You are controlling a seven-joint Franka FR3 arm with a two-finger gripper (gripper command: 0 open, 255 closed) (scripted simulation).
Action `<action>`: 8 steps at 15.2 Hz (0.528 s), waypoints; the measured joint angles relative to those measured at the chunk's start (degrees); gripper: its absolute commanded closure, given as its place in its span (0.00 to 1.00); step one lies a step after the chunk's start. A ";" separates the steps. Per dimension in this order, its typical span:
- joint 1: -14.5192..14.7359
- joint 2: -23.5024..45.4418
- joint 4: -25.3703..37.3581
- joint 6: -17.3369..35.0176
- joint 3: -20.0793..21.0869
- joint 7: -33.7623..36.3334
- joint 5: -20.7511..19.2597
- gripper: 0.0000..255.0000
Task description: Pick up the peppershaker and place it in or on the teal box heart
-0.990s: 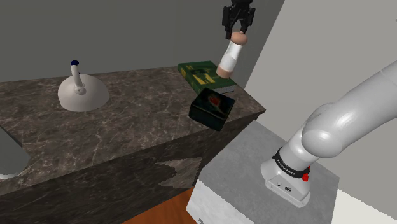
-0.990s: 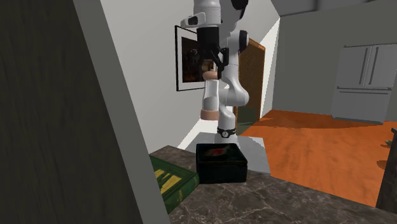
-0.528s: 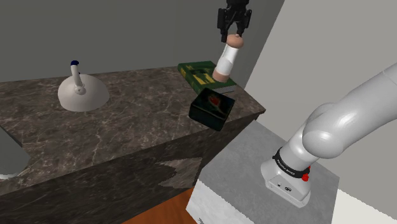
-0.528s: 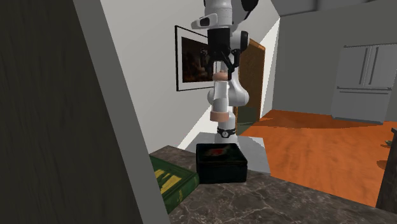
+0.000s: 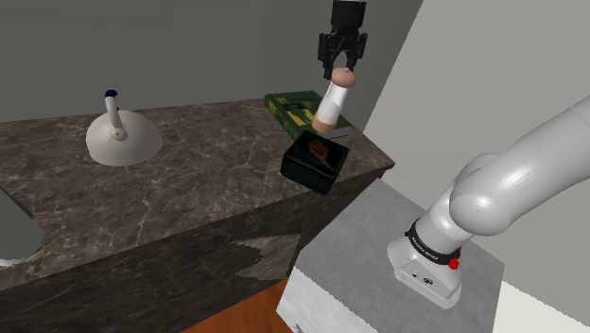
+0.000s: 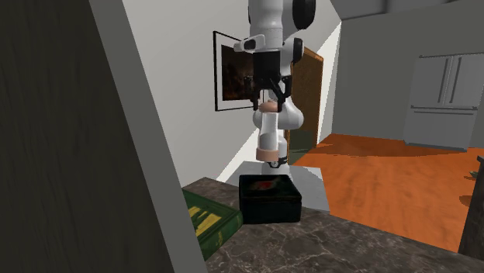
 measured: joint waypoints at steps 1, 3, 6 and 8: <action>0.00 -0.12 -0.85 0.73 0.00 -0.02 0.00 1.00; 0.01 -0.35 -2.76 2.41 0.02 -0.03 0.02 1.00; -0.01 -0.35 -5.00 4.65 0.00 -0.12 0.01 1.00; 0.00 -0.51 -6.61 6.11 0.01 -0.13 0.02 1.00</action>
